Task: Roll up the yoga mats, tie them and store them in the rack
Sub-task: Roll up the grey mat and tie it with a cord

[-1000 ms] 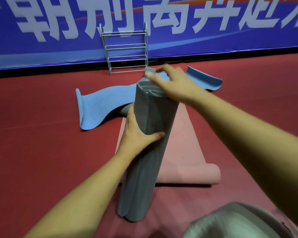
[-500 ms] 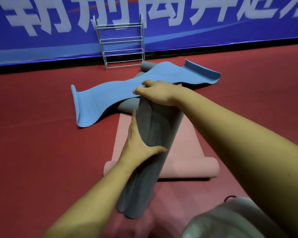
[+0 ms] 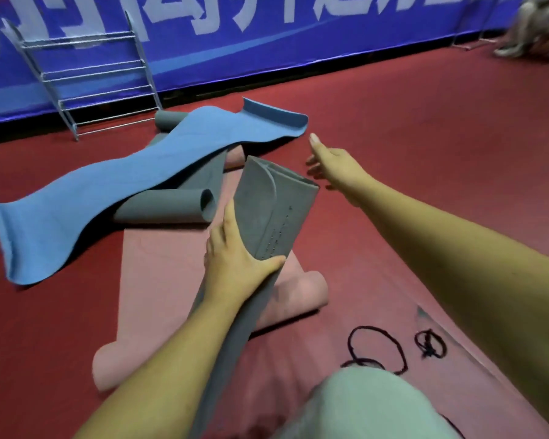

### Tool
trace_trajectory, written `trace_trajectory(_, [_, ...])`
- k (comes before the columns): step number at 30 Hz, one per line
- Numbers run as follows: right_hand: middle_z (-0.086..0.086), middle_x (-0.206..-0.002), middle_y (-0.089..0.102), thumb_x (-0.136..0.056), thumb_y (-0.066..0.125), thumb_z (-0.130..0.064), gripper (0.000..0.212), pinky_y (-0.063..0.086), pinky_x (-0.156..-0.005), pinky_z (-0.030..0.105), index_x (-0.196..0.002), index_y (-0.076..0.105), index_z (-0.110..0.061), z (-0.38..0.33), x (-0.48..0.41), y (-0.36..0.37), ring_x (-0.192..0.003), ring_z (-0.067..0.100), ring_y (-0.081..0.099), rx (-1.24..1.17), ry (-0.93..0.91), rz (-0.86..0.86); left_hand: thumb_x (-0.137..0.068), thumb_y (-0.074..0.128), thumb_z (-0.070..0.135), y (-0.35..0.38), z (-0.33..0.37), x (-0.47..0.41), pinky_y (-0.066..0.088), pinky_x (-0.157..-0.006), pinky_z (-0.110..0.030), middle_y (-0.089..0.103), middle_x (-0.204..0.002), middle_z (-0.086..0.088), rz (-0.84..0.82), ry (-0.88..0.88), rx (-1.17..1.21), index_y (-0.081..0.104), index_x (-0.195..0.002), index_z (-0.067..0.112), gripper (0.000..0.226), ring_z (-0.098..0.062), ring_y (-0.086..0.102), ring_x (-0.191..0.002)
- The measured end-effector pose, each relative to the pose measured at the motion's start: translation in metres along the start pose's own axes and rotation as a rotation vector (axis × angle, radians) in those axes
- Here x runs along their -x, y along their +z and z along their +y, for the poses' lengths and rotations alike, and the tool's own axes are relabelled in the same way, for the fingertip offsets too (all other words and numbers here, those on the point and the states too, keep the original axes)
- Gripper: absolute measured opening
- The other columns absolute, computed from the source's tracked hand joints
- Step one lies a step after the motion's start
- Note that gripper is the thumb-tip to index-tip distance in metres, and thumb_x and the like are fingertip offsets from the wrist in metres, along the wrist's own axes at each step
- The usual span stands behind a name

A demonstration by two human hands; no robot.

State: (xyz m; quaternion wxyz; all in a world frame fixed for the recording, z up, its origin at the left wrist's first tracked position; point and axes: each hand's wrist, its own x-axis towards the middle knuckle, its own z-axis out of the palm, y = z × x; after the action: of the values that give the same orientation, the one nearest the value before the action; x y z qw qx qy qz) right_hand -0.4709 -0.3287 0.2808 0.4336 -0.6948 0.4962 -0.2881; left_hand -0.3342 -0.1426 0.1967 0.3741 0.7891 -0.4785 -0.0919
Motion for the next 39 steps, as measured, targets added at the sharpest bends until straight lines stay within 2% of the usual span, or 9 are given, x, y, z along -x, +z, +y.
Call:
trace_trajectory(4, [0.025,-0.096,0.071,-0.100,0.044,-0.052,0.061,0.041,-0.062,0.028,-0.097,0.068,0.004,0.137,-0.008,-0.024,-0.076,0.024,0.059,0.056,0.257,0.085,-0.052,0.084,0.058,0.053,0.013,-0.017,0.035,-0.109,-0.048,0.038,-0.140,-0.011,-0.083,0.034,-0.094,0.002,-0.152,0.037,0.131,-0.032,0.037,-0.130])
trace_trajectory(7, [0.029,-0.083,0.068,-0.092,0.052,-0.051,0.056,0.047,-0.064,0.043,-0.081,0.066,0.003,0.237,-0.001,-0.017,-0.068,0.028,0.056,0.230,0.418,0.034,-0.050,0.082,0.062,0.090,0.018,-0.030,0.040,-0.102,-0.051,0.045,-0.131,-0.016,-0.093,0.040,-0.178,0.003,-0.152,0.036,0.131,-0.037,0.043,-0.122])
trace_trajectory(13, [0.020,-0.079,0.056,-0.090,0.062,-0.033,0.035,0.037,-0.066,0.030,-0.067,0.050,-0.010,0.347,0.045,0.029,-0.078,0.034,0.053,0.479,0.608,-0.184,-0.052,0.082,0.064,0.156,0.021,-0.039,0.038,-0.098,-0.053,0.046,-0.128,-0.017,-0.192,0.100,-0.267,0.004,-0.153,0.034,0.131,-0.037,0.044,-0.120])
trace_trajectory(19, [0.014,-0.103,0.071,-0.078,0.062,-0.048,0.046,0.054,-0.078,0.035,-0.102,0.070,-0.010,0.403,0.075,0.088,-0.097,0.031,0.069,0.574,0.690,-0.347,-0.053,0.079,0.066,0.197,0.019,-0.029,0.036,-0.100,-0.052,0.043,-0.131,-0.014,-0.283,0.159,-0.293,0.001,-0.153,0.035,0.131,-0.034,0.042,-0.123])
trace_trajectory(23, [0.015,-0.120,0.063,-0.088,0.054,-0.020,0.034,0.050,-0.091,0.039,-0.117,0.066,-0.007,0.411,0.083,0.106,-0.111,0.034,0.063,0.713,0.648,-0.285,-0.052,0.080,0.066,0.205,0.020,-0.026,0.035,-0.102,-0.052,0.042,-0.131,-0.014,-0.292,0.160,-0.298,0.002,-0.154,0.036,0.132,-0.034,0.041,-0.124])
trace_trajectory(28, [0.021,-0.096,0.069,-0.089,0.052,-0.015,0.019,0.043,-0.066,0.030,-0.095,0.065,-0.002,0.400,0.075,0.092,-0.091,0.035,0.068,0.501,0.592,-0.194,-0.052,0.081,0.066,0.192,0.023,-0.025,0.036,-0.102,-0.052,0.043,-0.131,-0.013,-0.286,0.151,-0.290,0.001,-0.153,0.037,0.132,-0.034,0.042,-0.123])
trace_trajectory(31, [0.022,-0.096,0.069,-0.089,0.052,-0.013,0.010,0.046,-0.070,0.034,-0.080,0.055,-0.010,0.366,0.059,0.061,-0.088,0.037,0.065,0.402,0.491,-0.121,-0.052,0.082,0.065,0.169,0.024,-0.027,0.036,-0.102,-0.052,0.043,-0.132,-0.013,-0.265,0.131,-0.264,0.003,-0.153,0.037,0.131,-0.035,0.042,-0.124])
trace_trajectory(34, [0.025,-0.094,0.069,-0.090,0.052,-0.010,0.016,0.047,-0.075,0.037,-0.087,0.064,0.000,0.322,0.043,0.029,-0.091,0.038,0.064,0.337,0.401,-0.077,-0.051,0.083,0.064,0.137,0.024,-0.027,0.039,-0.104,-0.052,0.044,-0.133,-0.014,-0.217,0.107,-0.219,0.005,-0.152,0.037,0.130,-0.036,0.042,-0.125])
trace_trajectory(39, [0.004,-0.064,0.059,-0.093,0.061,-0.012,0.025,0.043,-0.060,0.031,-0.069,0.060,-0.016,0.208,0.038,-0.008,-0.056,0.019,0.051,0.231,0.194,-0.222,-0.047,0.085,0.060,0.063,0.012,-0.026,0.041,-0.105,-0.051,0.042,-0.141,-0.007,-0.139,0.054,-0.085,0.007,-0.148,0.043,0.129,-0.029,0.042,-0.131])
